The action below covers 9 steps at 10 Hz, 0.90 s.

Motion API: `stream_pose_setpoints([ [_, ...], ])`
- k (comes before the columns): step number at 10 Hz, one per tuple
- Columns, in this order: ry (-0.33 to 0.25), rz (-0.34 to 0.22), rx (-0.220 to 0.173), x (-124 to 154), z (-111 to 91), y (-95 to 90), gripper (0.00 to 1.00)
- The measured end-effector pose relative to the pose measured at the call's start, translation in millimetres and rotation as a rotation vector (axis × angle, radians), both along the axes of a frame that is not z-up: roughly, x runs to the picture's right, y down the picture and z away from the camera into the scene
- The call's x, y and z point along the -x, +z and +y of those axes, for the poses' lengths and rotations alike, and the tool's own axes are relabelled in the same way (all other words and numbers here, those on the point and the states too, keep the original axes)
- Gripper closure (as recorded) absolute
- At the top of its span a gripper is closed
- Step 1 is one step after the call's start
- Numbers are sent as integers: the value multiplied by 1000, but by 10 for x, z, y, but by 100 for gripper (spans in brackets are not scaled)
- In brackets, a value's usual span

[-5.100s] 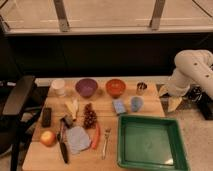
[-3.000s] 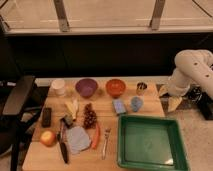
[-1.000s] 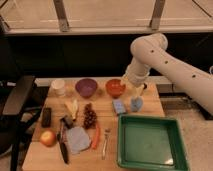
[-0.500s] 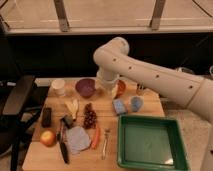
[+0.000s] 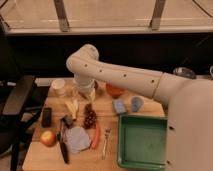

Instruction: Place banana in purple bowl

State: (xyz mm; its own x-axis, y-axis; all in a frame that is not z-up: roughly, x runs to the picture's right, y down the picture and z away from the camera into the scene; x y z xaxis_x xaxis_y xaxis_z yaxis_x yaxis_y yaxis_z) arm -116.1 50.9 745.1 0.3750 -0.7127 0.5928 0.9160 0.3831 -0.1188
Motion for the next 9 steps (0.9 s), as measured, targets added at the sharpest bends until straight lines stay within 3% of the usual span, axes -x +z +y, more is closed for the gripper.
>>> stream_pose_setpoints([
  [1, 6, -26, 66, 111, 147, 138, 38],
  [2, 14, -35, 104, 160, 229, 200, 38],
  [3, 14, -34, 114, 155, 251, 211, 38],
  [7, 10, -29, 112, 140, 241, 219, 38],
  [9, -62, -39, 72, 311, 293, 412, 38],
])
